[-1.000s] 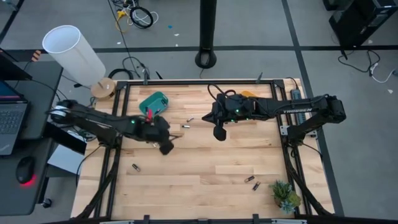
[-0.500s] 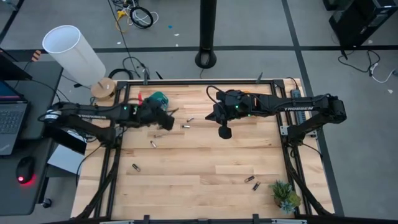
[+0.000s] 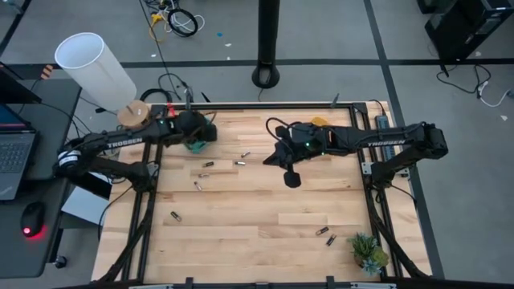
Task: Sort batteries
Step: Put the black battery into the blue bin
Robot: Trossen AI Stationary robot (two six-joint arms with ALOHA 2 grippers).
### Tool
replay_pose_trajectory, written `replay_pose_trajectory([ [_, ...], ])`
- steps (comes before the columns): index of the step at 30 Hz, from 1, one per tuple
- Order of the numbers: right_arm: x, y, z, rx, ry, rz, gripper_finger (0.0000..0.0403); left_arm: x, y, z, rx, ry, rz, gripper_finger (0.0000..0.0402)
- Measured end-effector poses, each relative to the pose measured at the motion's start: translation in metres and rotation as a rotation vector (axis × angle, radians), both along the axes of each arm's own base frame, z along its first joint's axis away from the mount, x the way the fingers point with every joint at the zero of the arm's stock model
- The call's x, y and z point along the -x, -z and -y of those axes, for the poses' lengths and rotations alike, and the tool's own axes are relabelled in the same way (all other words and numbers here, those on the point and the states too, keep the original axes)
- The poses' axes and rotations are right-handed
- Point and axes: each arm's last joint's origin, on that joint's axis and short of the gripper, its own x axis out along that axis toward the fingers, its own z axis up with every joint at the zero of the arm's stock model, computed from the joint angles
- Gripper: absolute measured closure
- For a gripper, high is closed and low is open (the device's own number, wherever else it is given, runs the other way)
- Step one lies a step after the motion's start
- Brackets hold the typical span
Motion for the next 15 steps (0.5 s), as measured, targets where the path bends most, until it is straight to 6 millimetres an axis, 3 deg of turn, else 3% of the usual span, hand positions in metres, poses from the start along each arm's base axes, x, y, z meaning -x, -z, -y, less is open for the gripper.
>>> replay_pose_trajectory([
  [8,-0.003,-0.007,-0.029,-0.024,-0.078,0.081,0.0384,0.020,0.004,-0.023,0.061,-0.075,-0.049,0.0336],
  [15,-0.003,-0.008,-0.030,0.002,-0.030,0.092,0.0391,0.029,0.005,-0.032,0.096,-0.046,-0.062,0.0248],
])
